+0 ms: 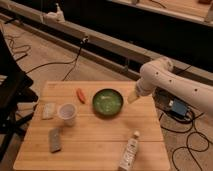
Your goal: Drag the ceramic bowl in a circle
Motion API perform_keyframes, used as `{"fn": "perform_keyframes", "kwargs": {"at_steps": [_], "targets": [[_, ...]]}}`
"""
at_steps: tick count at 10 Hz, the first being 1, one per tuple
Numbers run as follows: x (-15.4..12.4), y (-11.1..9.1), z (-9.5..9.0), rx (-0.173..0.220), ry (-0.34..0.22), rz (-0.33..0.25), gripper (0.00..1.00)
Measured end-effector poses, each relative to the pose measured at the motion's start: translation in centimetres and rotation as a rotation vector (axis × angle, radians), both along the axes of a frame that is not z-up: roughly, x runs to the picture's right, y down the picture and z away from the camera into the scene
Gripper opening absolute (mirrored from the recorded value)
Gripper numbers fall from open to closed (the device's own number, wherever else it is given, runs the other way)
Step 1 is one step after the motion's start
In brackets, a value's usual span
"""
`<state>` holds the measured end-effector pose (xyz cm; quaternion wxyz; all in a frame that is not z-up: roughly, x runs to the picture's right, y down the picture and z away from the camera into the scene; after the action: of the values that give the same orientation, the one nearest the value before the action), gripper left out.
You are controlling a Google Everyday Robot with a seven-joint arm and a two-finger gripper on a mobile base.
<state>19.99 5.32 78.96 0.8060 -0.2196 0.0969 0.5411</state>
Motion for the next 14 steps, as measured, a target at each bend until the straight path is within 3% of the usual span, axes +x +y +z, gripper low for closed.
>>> {"fn": "perform_keyframes", "kwargs": {"at_steps": [6, 10, 14], "targets": [[-0.2, 0.0, 0.1, -0.005, -0.004, 0.015, 0.7], [-3.1, 0.8, 3.0, -0.082, -0.008, 0.228, 0.7], [-5.7, 0.8, 5.3, -0.098, 0.007, 0.319, 0.7]]}}
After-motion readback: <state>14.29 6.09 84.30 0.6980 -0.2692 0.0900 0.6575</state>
